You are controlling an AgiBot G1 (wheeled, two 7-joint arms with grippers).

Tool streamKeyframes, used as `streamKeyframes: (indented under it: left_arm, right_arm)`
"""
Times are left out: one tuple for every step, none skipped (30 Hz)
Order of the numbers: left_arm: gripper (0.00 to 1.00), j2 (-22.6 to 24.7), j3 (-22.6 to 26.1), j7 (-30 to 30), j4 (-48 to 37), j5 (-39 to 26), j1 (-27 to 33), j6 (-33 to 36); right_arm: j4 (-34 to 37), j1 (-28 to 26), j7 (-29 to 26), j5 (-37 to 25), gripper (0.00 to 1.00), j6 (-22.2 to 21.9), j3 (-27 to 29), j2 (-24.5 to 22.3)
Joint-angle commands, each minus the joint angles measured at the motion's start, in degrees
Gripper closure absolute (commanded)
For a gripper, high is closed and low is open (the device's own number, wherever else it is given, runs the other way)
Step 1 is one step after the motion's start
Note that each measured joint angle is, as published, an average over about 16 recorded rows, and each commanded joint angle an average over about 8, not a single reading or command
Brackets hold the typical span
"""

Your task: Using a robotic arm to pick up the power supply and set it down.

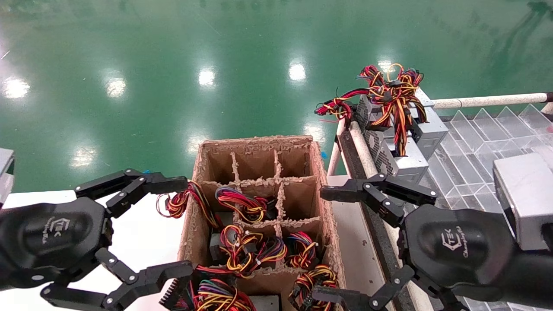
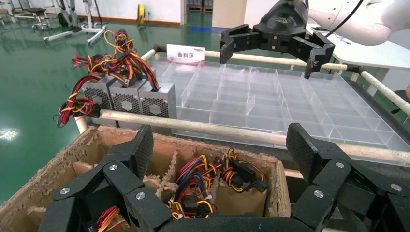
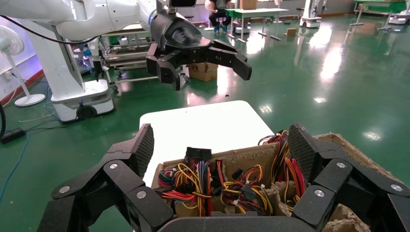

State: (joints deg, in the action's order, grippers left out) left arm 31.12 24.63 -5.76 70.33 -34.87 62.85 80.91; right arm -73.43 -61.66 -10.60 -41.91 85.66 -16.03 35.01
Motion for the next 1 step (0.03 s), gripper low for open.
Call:
streamKeyframes:
  left_arm:
    - [0.00, 0.00, 0.00, 0.00, 0.00, 0.00, 0.00, 0.00]
  right_arm:
    - [0.00, 0.00, 0.00, 0.00, 0.00, 0.00, 0.00, 0.00]
